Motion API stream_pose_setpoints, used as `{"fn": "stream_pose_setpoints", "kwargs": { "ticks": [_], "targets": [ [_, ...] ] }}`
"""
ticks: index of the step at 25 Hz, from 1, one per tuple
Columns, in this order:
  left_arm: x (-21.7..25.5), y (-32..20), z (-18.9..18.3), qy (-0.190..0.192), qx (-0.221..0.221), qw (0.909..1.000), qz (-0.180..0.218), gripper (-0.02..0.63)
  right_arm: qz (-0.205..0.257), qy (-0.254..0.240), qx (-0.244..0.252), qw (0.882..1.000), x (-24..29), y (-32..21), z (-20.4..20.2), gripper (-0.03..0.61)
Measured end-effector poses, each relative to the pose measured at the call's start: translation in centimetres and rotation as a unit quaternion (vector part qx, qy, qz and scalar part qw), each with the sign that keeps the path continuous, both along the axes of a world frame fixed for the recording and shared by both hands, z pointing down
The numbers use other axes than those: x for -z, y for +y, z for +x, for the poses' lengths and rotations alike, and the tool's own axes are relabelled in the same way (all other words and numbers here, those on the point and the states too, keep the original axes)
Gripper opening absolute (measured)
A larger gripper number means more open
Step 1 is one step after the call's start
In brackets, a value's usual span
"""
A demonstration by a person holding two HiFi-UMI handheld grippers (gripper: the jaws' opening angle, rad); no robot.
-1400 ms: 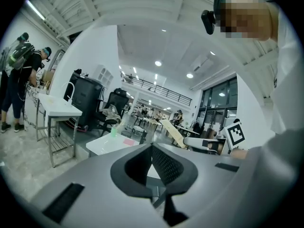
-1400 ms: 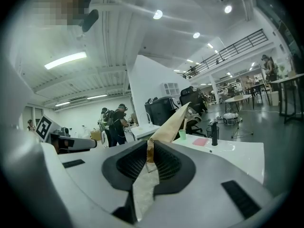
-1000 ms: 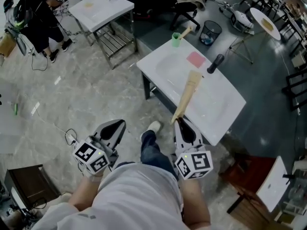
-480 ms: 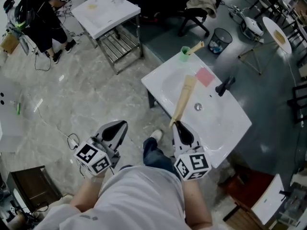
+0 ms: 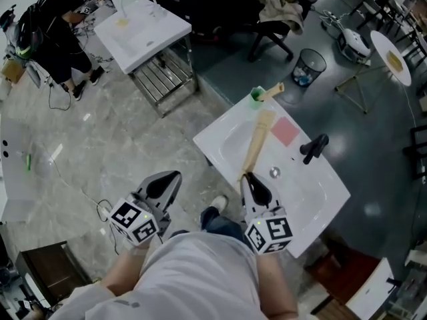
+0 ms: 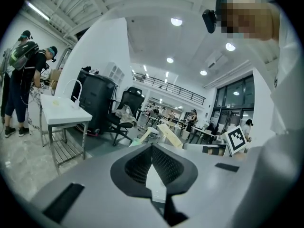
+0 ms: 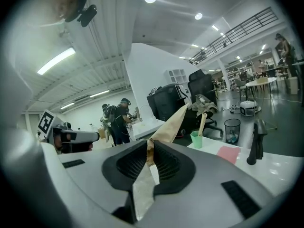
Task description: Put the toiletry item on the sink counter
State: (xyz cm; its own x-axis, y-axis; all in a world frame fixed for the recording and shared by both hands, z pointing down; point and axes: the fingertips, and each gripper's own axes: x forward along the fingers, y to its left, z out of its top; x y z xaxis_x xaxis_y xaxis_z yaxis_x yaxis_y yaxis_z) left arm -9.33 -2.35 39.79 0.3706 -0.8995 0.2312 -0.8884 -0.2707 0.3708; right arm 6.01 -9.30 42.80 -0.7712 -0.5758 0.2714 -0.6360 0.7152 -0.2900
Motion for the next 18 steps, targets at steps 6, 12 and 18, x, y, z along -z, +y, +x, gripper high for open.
{"fn": "stream_pose_setpoints", "kwargs": {
  "ticks": [6, 12, 18],
  "targets": [
    [-0.1, -4.7, -1.6, -0.013, -0.004, 0.9999, -0.001, 0.015, 0.001, -0.010, 0.006, 1.000, -0.2, -4.5, -2.2, 0.051],
    [-0.6, -7.1, -2.7, -0.021, -0.006, 0.9997, -0.007, 0.015, -0.005, -0.020, 0.010, 1.000, -0.6, -6.7, -4.3, 0.051],
    [-0.6, -8.8, -3.7, -0.025, -0.019, 0.9994, -0.014, 0.015, -0.018, -0.024, 0.008, 1.000, -1.6, -7.9, -6.4, 0.051]
  ]
}}
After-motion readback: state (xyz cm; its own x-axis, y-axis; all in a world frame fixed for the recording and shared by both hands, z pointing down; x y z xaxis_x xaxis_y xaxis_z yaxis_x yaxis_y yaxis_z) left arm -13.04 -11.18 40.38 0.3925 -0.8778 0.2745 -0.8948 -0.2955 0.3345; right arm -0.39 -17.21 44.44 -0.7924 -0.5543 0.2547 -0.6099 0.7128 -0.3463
